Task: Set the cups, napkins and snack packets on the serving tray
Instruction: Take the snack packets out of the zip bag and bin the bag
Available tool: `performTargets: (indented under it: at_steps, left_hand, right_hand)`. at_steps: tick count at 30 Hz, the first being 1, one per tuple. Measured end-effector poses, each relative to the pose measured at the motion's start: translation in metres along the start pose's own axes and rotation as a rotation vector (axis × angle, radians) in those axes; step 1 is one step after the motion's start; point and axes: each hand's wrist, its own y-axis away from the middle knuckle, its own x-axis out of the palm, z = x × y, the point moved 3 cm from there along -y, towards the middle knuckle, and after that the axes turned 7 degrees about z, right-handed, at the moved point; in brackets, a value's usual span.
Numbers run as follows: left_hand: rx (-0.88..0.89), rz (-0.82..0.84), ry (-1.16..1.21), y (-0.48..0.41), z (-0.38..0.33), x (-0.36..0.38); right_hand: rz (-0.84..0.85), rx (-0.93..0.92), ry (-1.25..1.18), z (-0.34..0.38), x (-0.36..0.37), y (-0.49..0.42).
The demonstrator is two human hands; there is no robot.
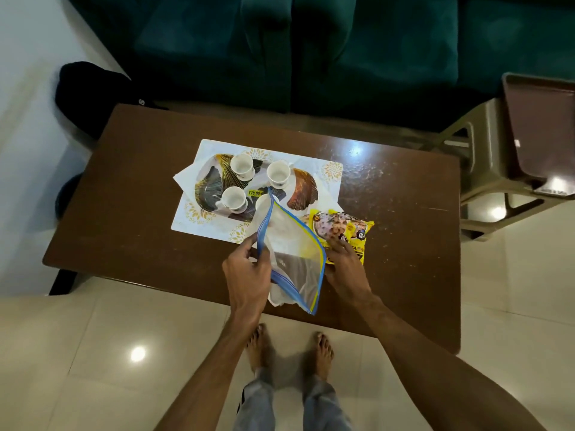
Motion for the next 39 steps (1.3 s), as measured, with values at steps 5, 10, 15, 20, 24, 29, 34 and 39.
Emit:
performTargets:
  at_steps: [5,10,15,20,24,29,34,39]
  left_hand:
    - [0.005,0.020,0.014,-0.004,0.006,-0.001]
    - [0.012,0.020,0.007,-0.008,0.009,-0.005]
    - [0.023,0.030,-0.005,-0.009,0.004,-0.008]
    - [0.008,0.117,-0.022,-0.011,0.000,-0.012]
    - [0.061,0.287,-0.040,-0.015,-0.007,-0.025]
    - [0.069,0.566,0.014,-0.019,-0.018,-0.045]
    - [0.110,0.665,0.016,-0.022,-0.029,-0.062]
    - [0.042,0.538,0.061,-0.034,-0.028,-0.087]
  right_hand:
    - [0.083,-0.196,0.138,0.001,0.029,-0.006]
    - [0.091,-0.120,0.213,-0.003,0.032,-0.015]
    - [0.121,-0.125,0.078,-0.001,0.018,-0.015]
    - [-0.067,-0.031,-0.407,0.031,-0.064,0.001]
    - [0.009,-0.111,-0.619,0.062,-0.127,0.007]
    - [0.169,-0.237,-0.639,0.099,-0.178,0.006]
    - [0.294,-0.255,-0.705,0.116,-0.184,0.006]
    - [0.020,-0.152,-0.785,0.108,-0.172,0.007]
